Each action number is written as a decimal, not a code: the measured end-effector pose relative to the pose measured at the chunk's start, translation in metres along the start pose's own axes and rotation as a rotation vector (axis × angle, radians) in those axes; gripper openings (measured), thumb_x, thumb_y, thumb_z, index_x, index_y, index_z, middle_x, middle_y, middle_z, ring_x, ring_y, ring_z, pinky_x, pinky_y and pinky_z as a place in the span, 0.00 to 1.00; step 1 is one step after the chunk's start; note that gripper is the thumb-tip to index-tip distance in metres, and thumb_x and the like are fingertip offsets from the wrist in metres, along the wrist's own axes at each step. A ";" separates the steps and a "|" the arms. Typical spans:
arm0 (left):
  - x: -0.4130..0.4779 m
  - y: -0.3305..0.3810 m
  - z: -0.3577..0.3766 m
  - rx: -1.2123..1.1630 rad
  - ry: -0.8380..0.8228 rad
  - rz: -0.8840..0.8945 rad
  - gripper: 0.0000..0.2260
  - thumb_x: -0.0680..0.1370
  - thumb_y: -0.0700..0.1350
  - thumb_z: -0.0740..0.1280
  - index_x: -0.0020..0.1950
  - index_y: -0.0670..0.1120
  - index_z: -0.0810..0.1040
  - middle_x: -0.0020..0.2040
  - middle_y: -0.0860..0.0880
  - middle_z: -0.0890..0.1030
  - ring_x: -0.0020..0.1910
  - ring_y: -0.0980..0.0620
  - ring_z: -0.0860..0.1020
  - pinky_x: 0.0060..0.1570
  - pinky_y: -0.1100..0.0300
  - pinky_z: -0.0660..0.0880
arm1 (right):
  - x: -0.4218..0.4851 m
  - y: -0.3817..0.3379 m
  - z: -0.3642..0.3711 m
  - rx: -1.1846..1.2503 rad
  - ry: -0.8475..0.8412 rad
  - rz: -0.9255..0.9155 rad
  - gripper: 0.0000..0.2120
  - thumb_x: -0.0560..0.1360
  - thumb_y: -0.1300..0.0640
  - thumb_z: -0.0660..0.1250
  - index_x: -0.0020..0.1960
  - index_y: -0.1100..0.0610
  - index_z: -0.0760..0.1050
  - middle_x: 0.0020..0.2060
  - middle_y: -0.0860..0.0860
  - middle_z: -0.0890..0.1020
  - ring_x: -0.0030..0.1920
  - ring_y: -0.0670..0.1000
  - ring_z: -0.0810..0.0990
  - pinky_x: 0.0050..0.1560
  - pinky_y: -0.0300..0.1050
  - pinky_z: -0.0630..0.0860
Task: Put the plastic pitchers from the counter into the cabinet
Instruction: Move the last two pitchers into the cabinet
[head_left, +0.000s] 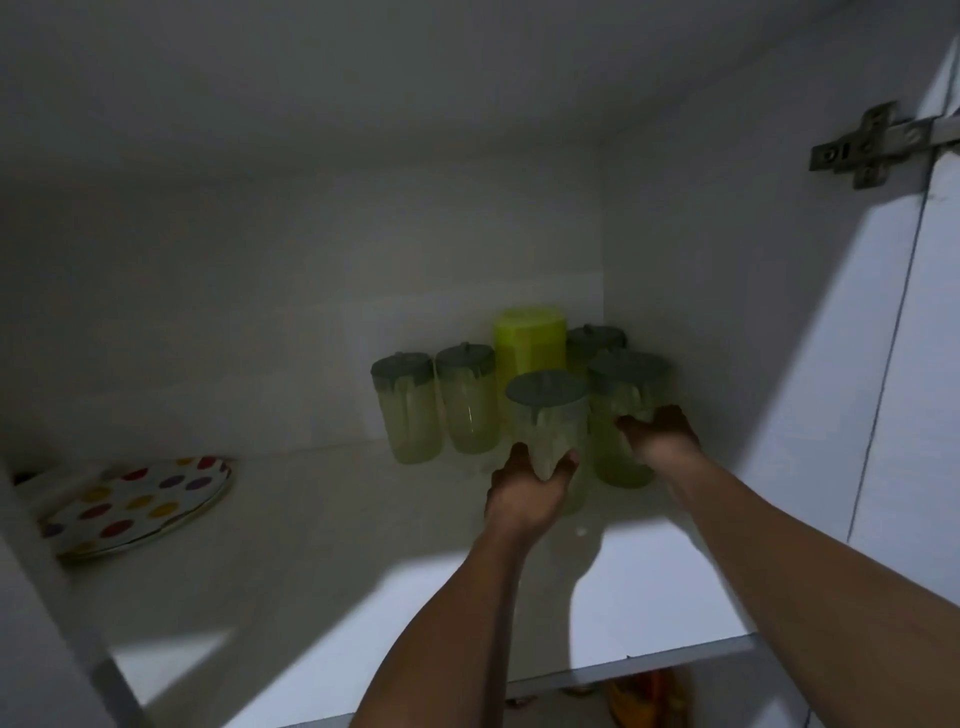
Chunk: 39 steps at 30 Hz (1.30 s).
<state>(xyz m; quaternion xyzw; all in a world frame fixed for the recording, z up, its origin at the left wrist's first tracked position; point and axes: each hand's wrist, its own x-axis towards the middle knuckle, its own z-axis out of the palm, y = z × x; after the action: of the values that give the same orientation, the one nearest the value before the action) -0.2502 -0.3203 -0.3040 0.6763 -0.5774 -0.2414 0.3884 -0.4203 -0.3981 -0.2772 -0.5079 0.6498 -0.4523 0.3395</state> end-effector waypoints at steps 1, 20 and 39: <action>-0.004 0.002 -0.003 0.007 -0.012 0.006 0.39 0.71 0.74 0.61 0.70 0.47 0.70 0.65 0.44 0.79 0.64 0.40 0.77 0.57 0.52 0.75 | -0.006 -0.002 -0.004 -0.022 0.020 0.012 0.32 0.69 0.41 0.71 0.64 0.62 0.69 0.54 0.60 0.81 0.53 0.63 0.80 0.46 0.50 0.75; -0.256 0.016 -0.076 0.071 -0.145 0.141 0.45 0.77 0.62 0.67 0.83 0.47 0.45 0.83 0.42 0.52 0.79 0.39 0.59 0.74 0.47 0.62 | -0.288 0.007 -0.120 -0.212 0.139 -0.208 0.22 0.74 0.53 0.68 0.65 0.59 0.69 0.59 0.56 0.75 0.52 0.54 0.73 0.49 0.47 0.71; -0.487 0.228 0.000 0.158 -0.225 0.650 0.37 0.76 0.55 0.70 0.80 0.54 0.56 0.78 0.45 0.63 0.74 0.40 0.67 0.69 0.40 0.70 | -0.490 -0.029 -0.424 -0.381 0.686 -0.719 0.05 0.74 0.60 0.67 0.50 0.56 0.75 0.43 0.53 0.77 0.43 0.55 0.77 0.44 0.47 0.73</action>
<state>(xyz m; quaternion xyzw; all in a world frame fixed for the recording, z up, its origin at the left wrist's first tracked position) -0.4909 0.1443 -0.1806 0.4545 -0.8185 -0.1329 0.3253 -0.6674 0.1768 -0.1064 -0.5741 0.5789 -0.5543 -0.1674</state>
